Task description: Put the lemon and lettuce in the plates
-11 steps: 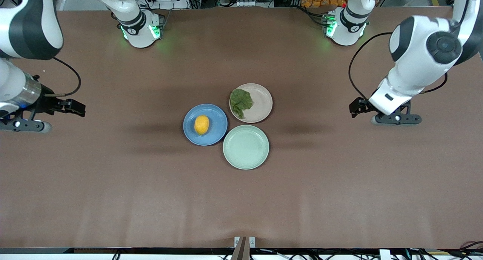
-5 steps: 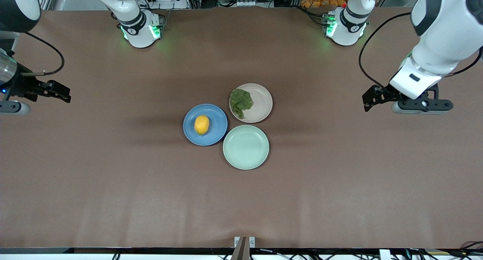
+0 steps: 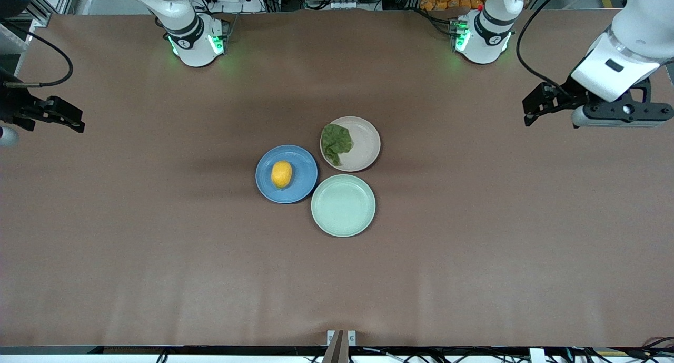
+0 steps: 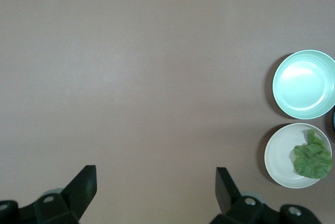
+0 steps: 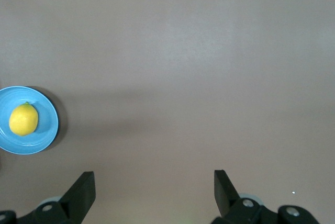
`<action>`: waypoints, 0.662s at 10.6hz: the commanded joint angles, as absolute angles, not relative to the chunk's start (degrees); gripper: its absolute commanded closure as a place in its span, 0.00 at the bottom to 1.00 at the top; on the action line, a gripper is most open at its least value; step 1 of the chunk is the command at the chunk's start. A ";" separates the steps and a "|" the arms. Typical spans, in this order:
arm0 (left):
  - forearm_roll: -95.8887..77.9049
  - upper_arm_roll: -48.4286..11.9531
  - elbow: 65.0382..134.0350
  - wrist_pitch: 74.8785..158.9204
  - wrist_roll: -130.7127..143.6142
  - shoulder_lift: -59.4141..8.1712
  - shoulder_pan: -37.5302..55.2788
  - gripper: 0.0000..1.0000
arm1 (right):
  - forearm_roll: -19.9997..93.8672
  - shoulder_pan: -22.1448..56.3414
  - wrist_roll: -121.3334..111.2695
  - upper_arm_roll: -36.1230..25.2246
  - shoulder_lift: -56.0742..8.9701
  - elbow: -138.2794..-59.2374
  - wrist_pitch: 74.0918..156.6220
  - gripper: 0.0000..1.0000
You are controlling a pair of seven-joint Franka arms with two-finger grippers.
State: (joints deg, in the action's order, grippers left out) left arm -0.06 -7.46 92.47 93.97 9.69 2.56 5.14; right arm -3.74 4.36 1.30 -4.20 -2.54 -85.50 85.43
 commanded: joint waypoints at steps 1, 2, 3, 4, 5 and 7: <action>-0.79 -7.12 89.48 90.10 8.35 2.29 5.19 0.00 | -2.99 3.95 1.14 -3.87 -2.29 -84.73 82.98 0.00; -0.79 -7.03 89.39 89.65 8.35 2.37 5.19 0.00 | -2.90 3.96 1.14 -3.78 -2.11 -84.73 82.88 0.00; -0.88 -7.03 88.95 89.47 8.35 2.46 5.19 0.00 | -2.90 3.96 1.14 -3.69 -2.11 -84.73 82.88 0.00; -0.88 -6.94 87.90 88.69 8.35 2.20 5.19 0.00 | -2.90 4.04 1.14 -3.43 -2.11 -84.73 82.88 0.00; -0.88 -7.29 87.37 88.25 8.35 2.02 4.66 0.00 | -2.90 4.04 1.14 -3.43 -2.11 -84.73 82.79 0.00; -0.79 -7.30 87.28 88.07 8.35 1.85 4.39 0.00 | -2.90 4.04 1.06 -3.43 -2.11 -84.73 82.79 0.00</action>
